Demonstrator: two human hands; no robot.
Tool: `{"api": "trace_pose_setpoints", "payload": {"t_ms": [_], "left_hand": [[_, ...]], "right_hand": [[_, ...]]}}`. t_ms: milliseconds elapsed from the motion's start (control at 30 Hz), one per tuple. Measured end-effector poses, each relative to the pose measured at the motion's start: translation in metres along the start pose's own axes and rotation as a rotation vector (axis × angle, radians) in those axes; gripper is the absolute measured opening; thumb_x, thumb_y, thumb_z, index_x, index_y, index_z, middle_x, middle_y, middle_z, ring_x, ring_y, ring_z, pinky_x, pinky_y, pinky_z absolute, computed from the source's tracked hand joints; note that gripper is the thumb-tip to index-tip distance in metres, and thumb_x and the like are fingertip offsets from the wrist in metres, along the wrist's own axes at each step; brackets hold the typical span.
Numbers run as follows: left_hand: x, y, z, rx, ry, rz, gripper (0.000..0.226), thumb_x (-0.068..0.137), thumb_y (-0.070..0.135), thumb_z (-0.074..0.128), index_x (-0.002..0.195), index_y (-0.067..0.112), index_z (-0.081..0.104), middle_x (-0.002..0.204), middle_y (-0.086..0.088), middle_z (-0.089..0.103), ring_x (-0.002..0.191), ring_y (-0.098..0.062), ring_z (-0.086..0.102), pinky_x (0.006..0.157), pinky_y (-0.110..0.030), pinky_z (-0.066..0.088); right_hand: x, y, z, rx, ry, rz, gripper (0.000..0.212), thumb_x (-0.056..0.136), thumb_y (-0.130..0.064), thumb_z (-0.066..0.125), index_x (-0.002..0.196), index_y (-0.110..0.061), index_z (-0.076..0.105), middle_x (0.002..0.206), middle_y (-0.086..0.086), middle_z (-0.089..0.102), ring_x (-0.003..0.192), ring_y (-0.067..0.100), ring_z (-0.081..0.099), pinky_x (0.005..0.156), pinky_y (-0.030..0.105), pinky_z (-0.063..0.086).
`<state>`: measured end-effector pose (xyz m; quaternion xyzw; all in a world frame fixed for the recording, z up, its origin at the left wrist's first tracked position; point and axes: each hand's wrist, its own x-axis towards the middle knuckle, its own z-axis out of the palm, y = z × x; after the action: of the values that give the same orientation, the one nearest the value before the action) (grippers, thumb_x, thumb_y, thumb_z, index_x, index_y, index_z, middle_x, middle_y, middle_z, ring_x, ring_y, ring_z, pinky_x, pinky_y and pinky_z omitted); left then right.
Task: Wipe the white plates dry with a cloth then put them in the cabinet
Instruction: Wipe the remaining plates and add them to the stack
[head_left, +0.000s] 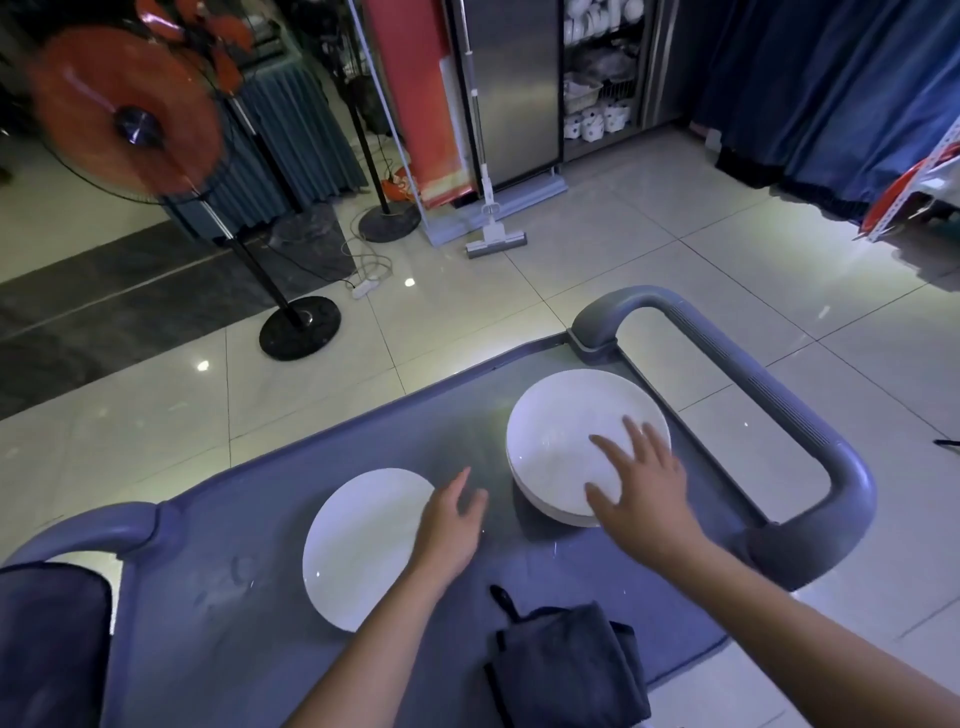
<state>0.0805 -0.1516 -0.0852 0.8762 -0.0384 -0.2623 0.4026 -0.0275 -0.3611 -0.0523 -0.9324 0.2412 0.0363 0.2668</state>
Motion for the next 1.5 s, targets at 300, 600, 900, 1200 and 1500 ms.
{"api": "trace_pose_setpoints", "payload": {"t_ms": [300,600,900,1200,1500], "left_hand": [[-0.026,-0.125,-0.09,-0.029,0.413,-0.11,0.056,0.1,0.033,0.063,0.149,0.01,0.049,0.148,-0.01,0.053,0.137,-0.029,0.047,0.113,-0.043,0.038],[-0.024,-0.195,-0.09,-0.079,0.384,-0.092,0.051,0.087,0.033,0.073,0.133,0.019,0.055,0.123,-0.006,0.057,0.122,-0.031,0.048,0.103,-0.052,0.043],[-0.017,-0.21,-0.09,-0.132,0.357,-0.031,0.068,0.087,0.044,0.058,0.15,0.025,0.042,0.141,0.006,0.056,0.136,-0.031,0.035,0.113,-0.052,0.035],[-0.022,-0.213,-0.1,-0.228,0.286,0.018,0.062,0.096,0.035,0.051,0.156,0.033,0.034,0.154,0.01,0.041,0.148,-0.028,0.021,0.12,-0.048,0.026],[-0.039,-0.152,-0.099,-0.335,0.245,0.074,0.067,0.084,0.041,0.052,0.151,0.036,0.044,0.168,0.0,0.022,0.155,-0.02,0.018,0.124,-0.049,0.019]], "right_hand": [[-0.04,-0.09,0.081,0.346,-0.431,-0.054,0.058,0.093,-0.025,0.065,0.147,-0.018,0.047,0.145,0.0,0.048,0.134,0.018,0.048,0.102,0.02,0.036],[0.0,-0.161,0.132,0.858,-0.352,0.537,0.03,0.094,-0.01,0.065,0.122,-0.002,0.059,0.107,0.023,0.061,0.088,0.026,0.05,0.075,0.042,0.045],[-0.019,-0.191,0.145,0.828,-0.125,0.659,0.004,0.095,-0.005,0.06,0.099,-0.004,0.058,0.071,0.005,0.048,0.059,0.018,0.04,0.052,0.029,0.032],[-0.04,-0.188,0.158,0.942,-0.053,0.768,0.008,0.093,-0.008,0.061,0.087,-0.008,0.056,0.08,0.003,0.054,0.075,0.022,0.05,0.074,0.033,0.043],[-0.03,-0.193,0.154,1.087,-0.133,0.735,0.036,0.086,-0.014,0.067,0.12,-0.008,0.06,0.113,0.009,0.067,0.102,0.027,0.063,0.085,0.038,0.051]]}}
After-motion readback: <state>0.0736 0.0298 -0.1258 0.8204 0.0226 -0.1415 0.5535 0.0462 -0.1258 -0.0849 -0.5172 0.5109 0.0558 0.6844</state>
